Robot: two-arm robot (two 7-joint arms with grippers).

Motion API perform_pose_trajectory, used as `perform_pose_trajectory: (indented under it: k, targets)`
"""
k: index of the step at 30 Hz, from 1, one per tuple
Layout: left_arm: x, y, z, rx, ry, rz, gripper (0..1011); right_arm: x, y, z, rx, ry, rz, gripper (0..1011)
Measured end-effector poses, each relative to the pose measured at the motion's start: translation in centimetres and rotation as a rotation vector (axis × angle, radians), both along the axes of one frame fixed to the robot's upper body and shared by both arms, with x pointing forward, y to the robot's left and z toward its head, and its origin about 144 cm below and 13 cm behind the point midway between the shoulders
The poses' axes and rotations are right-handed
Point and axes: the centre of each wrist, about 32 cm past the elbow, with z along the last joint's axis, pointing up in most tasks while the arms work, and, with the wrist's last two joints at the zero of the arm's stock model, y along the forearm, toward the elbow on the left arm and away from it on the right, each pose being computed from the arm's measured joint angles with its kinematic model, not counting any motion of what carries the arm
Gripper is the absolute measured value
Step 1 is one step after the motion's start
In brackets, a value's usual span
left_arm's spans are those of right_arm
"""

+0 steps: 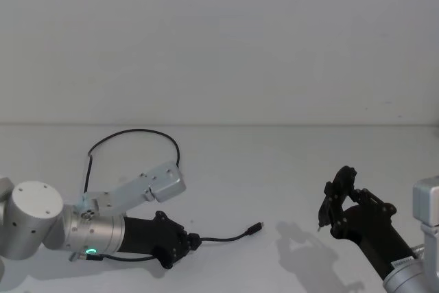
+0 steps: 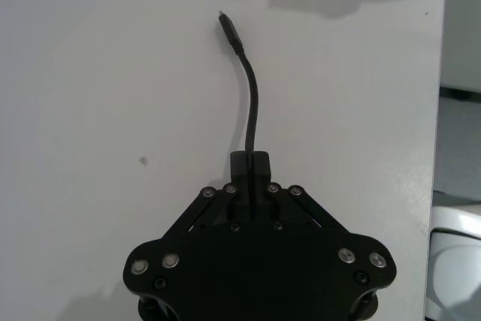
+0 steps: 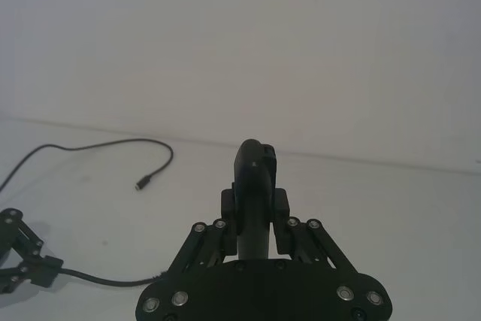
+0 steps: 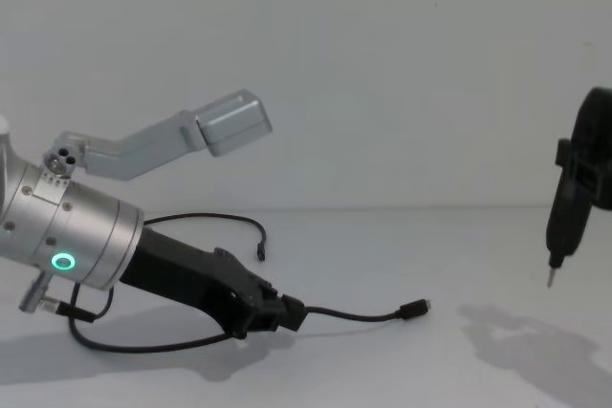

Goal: Pick up the data cable with the one hand.

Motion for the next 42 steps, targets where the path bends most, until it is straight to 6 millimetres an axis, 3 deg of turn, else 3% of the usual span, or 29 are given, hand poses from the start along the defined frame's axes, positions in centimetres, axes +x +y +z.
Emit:
perform_pose_trajectory:
  k: [21,42]
  targets:
    - [-1.5,-0.1,1.0,-0.192,-0.171,-0.038,40,0.9,-0.1,3.2,0.025,-0.121,0.072,263]
    - [-2.1,-0.2,1.7,-0.255,-0.217,-0.050,40,2.5,0.0,5.2,0.045,-0.183,0.131,263]
